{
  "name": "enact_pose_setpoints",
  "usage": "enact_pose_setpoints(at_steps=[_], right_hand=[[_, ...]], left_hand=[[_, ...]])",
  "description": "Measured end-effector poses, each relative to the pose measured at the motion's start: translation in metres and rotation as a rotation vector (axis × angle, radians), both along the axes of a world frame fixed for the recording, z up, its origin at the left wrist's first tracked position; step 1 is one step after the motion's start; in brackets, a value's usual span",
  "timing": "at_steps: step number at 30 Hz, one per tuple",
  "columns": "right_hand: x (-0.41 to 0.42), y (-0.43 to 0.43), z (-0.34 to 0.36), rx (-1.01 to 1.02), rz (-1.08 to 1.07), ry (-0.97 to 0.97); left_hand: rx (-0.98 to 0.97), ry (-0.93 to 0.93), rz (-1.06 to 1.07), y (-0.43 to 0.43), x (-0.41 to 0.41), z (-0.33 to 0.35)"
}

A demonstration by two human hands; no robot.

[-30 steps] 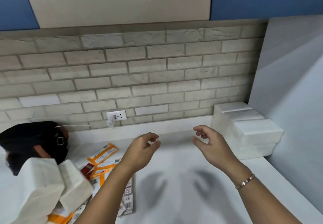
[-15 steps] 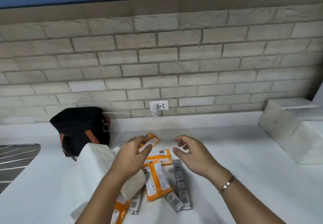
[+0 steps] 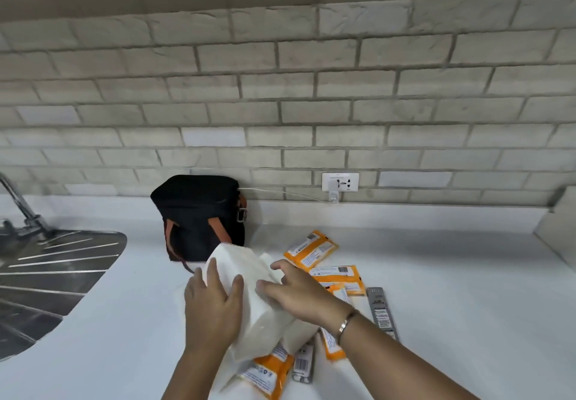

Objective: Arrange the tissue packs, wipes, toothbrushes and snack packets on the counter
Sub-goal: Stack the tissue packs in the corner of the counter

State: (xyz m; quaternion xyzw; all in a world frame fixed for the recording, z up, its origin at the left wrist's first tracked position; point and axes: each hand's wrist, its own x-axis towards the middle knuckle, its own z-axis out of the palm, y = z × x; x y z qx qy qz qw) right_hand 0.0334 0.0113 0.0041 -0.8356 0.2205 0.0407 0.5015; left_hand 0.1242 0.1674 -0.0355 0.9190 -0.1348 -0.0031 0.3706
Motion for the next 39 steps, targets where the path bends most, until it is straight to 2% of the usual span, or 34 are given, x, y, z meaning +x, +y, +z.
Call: enact_pose_setpoints(at_steps=[3,9,15,20,24,27,33,39], right_hand=[[0.008,0.012,-0.009,0.074,0.024,0.072],[0.006,0.015,-0.022,0.236,-0.092,-0.022],[-0.011,0.002,-0.023,0.362,-0.245,-0.229],[-0.046,-0.027,-0.011,0.431,-0.350,-0.428],[-0.084,-0.061,0.000,0.559,-0.523,-0.559],[-0.111,-0.088,0.006,0.696,-0.613,-0.600],[-0.177,-0.125,0.010,0.891,-0.698,-0.724],[-0.233,-0.179,-0.001,0.858,-0.800,-0.853]], left_hand=[[0.033,0.088,-0.072,-0.004,-0.007,-0.010],[-0.207,0.096,-0.032,-0.018,-0.006,-0.024],[-0.271,0.009,-0.116,-0.046,-0.023,-0.009],[-0.488,0.004,-0.249,-0.082,-0.049,0.017],[-0.606,0.013,-0.357,-0.116,-0.072,0.029],[-0.711,0.087,-0.484,-0.143,-0.092,0.035],[-0.652,0.045,-0.832,-0.212,-0.137,0.039],[-0.544,0.028,-0.985,-0.278,-0.185,0.045]])
